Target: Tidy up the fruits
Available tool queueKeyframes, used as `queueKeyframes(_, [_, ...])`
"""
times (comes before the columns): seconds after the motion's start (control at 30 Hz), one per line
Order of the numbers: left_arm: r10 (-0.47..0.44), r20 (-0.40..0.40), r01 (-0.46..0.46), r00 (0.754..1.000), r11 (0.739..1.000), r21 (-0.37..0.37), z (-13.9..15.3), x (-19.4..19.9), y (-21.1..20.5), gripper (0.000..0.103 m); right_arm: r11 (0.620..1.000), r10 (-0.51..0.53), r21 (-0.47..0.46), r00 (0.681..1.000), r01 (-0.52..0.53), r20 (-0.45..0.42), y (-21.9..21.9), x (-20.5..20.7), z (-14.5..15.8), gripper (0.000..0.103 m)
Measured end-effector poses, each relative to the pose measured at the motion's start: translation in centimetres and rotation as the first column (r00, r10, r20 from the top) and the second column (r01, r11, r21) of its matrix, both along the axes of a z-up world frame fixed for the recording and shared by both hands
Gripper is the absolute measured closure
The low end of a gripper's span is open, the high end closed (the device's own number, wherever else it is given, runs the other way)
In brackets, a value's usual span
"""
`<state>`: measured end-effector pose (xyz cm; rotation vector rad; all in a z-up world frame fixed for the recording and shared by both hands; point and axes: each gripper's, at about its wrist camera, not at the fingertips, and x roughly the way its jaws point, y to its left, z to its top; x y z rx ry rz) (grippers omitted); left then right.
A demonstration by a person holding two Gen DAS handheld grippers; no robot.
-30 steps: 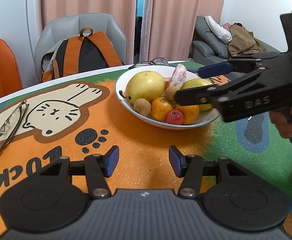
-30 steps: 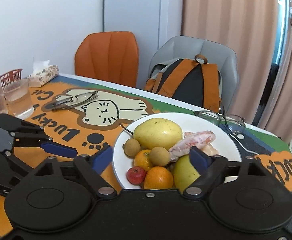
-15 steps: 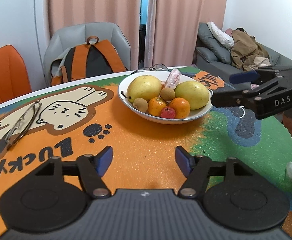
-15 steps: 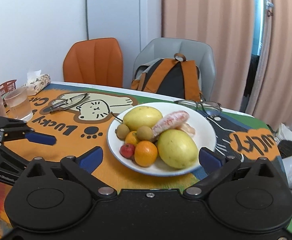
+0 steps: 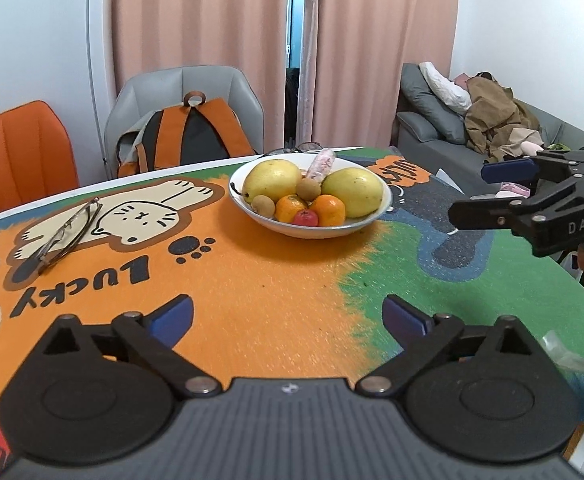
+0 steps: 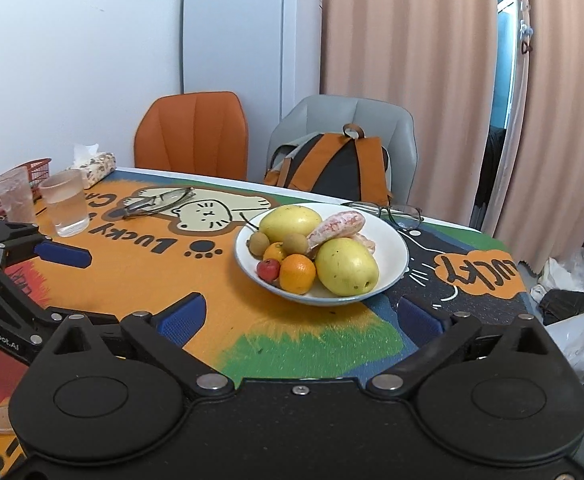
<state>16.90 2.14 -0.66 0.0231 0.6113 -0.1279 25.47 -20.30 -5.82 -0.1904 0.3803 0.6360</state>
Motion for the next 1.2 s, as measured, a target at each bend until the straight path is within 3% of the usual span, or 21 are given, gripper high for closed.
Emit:
queueKeyframes(0.4, [0.062,0.006,-0.062,0.998,0.998,-0.033,0.4,-4.9,-0.9,0.000,0.999,-0.007,0.040,0.998,0.005,0.063,-3.1,-5.5,-0.3,0.000])
queueKeyframes(0.73, [0.053,0.019,-0.053,0.998,0.998,-0.021,0.3,-8.0,-1.6,0.000,0.997,-0.057,0.059,0.997,0.054,0.051,-5.1,-8.0,-1.9,0.000])
queueKeyframes(1.2, [0.008,0.048,-0.008,0.999,1.000,0.001,0.7,-12.3,-3.9,0.000,0.993,-0.079,0.089,0.994,0.072,0.078,-7.3,-11.1,-1.9,0.000])
